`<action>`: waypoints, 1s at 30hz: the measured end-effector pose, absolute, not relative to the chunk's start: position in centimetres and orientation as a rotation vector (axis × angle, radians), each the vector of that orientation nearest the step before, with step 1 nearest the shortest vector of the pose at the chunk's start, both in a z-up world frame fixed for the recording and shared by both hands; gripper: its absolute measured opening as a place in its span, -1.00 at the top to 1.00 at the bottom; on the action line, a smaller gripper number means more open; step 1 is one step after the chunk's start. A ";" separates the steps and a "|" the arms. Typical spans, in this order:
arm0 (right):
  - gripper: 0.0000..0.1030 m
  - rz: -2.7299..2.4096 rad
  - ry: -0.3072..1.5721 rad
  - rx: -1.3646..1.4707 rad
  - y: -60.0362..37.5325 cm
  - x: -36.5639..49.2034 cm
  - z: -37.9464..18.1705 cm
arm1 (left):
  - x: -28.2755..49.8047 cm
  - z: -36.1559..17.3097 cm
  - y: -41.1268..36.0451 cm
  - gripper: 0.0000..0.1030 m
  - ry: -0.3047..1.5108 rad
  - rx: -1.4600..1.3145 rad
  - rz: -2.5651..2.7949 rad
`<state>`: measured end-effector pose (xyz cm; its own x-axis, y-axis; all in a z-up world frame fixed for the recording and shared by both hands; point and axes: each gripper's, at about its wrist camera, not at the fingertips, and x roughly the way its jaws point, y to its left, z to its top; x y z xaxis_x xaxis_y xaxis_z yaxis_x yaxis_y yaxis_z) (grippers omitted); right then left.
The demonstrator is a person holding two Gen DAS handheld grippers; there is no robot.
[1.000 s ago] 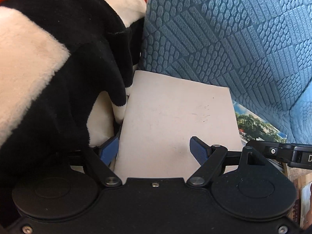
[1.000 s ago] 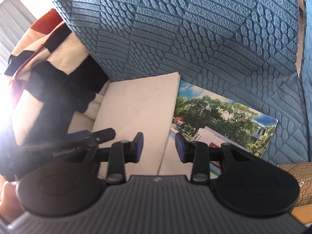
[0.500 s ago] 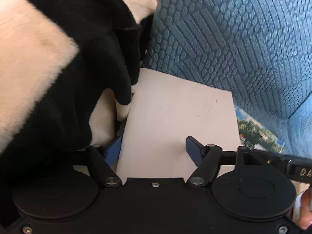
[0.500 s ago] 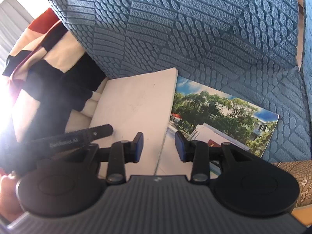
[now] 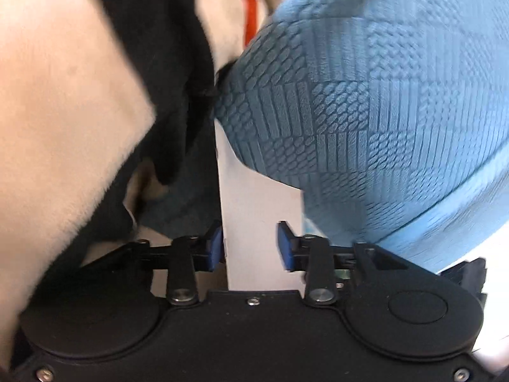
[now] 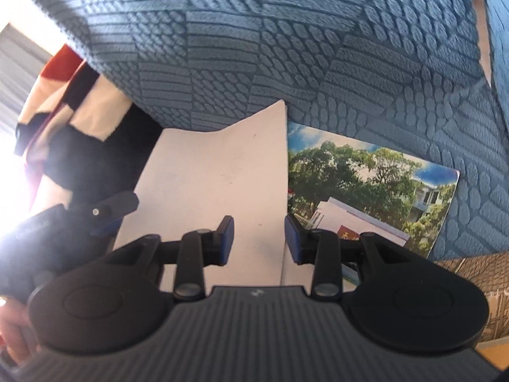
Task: Organize objects
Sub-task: 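Close the left gripper on the beige card's edge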
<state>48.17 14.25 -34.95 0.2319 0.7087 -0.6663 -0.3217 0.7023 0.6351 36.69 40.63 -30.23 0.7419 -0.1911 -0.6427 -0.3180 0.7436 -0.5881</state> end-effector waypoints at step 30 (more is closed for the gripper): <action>-0.27 0.694 1.318 0.797 9.8 46.5 -33.7 | 34.9 -28.4 42.5 0.98 0.705 -1.006 0.072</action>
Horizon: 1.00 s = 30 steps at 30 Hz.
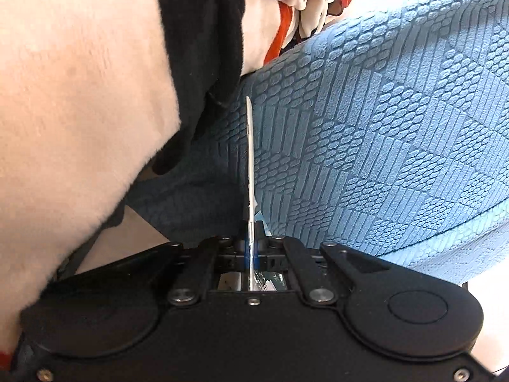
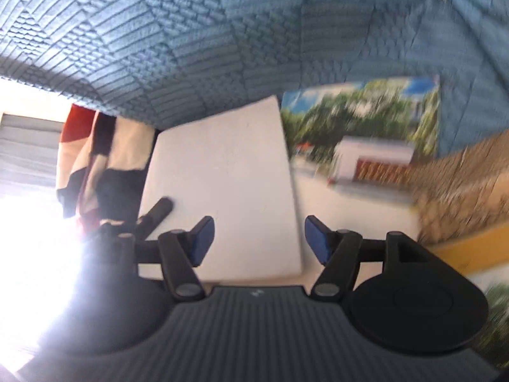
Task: Organize objects
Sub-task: 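Close the left gripper on the beige card's edge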
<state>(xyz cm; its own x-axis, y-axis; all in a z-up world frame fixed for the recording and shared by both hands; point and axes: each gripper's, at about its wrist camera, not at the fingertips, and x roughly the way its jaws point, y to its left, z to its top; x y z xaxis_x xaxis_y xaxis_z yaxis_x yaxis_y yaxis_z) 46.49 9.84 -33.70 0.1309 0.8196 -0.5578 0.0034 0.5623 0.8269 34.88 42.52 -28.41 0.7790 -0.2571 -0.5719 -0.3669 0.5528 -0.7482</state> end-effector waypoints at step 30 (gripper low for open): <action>-0.28 0.470 1.178 1.195 11.1 42.9 -33.6 | 34.4 -28.3 42.8 0.97 0.723 -1.009 0.121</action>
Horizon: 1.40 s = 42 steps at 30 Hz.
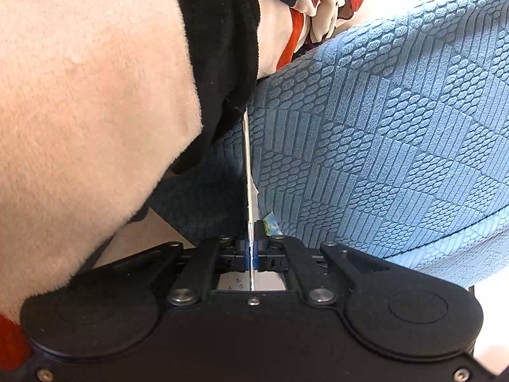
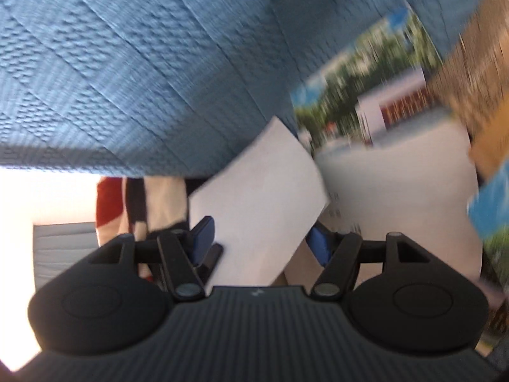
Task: Organize objects
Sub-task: 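Close the left gripper on the beige card's edge, then lift the beige card with the left gripper while the right gripper closes beside it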
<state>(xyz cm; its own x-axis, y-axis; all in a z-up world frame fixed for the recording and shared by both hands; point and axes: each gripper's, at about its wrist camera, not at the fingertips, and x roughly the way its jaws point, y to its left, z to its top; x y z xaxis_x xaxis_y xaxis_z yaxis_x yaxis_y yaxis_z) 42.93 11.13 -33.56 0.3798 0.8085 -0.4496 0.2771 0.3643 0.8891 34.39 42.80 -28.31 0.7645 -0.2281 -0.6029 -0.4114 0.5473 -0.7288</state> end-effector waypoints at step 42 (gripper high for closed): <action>0.92 0.775 1.061 0.634 10.3 47.9 -26.8 | 33.1 -22.9 37.2 0.93 0.750 -0.742 0.091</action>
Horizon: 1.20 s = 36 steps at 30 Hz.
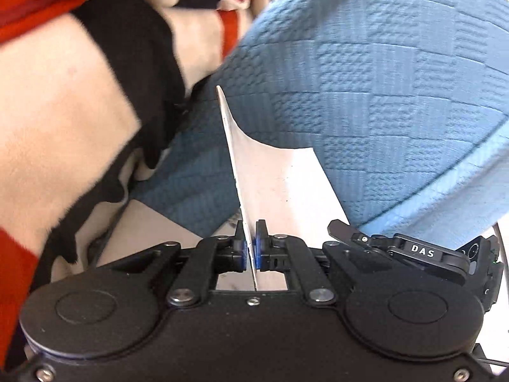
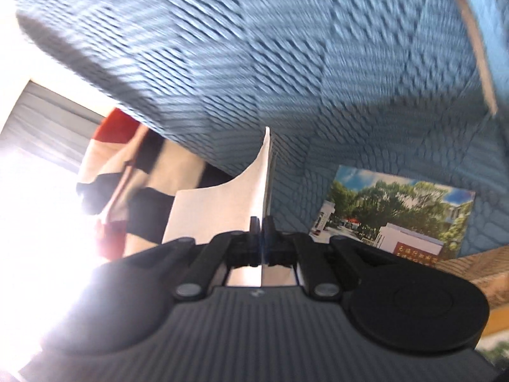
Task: Organize objects
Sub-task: 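Lift the beige card with the left gripper while the right gripper closes beside it, then carry the beige card with the left gripper over the card stack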
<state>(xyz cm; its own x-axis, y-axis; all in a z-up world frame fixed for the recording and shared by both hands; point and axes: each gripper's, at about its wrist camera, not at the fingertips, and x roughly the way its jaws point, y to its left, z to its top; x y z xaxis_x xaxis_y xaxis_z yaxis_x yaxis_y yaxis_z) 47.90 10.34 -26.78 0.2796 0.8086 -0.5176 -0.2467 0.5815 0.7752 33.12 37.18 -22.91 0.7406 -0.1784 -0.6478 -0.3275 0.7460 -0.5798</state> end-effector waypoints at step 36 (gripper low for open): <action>0.93 0.665 0.815 0.603 -11.1 34.1 -15.6 | 26.0 -16.2 16.0 0.89 0.795 -0.545 -0.129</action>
